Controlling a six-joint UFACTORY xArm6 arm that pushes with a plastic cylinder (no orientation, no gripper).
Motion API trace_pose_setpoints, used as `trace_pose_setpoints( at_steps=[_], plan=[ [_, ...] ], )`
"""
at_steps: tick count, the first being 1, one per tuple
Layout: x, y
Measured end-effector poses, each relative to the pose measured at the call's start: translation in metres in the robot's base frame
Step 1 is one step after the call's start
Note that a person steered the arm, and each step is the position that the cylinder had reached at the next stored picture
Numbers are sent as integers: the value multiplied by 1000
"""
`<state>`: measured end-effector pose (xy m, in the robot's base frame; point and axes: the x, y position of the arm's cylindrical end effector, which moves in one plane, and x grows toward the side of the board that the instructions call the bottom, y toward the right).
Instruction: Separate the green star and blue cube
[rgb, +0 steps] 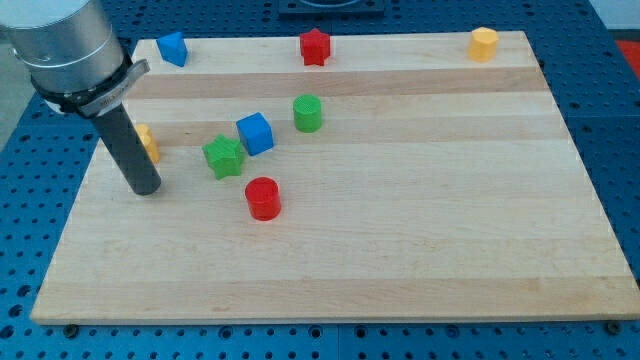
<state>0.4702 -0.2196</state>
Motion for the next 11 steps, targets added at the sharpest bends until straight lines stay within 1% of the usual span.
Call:
trace_pose_setpoints(
  at_steps=[1, 2, 3, 4, 5, 6, 8, 9, 10, 11],
  plan=[
    [0, 20],
    [-9, 30],
    [-22, 30],
    [-24, 30],
    [-36, 48],
    [-55, 78],
    [-59, 194],
    [-59, 180],
    [-55, 151],
    [-46, 134]
  ],
)
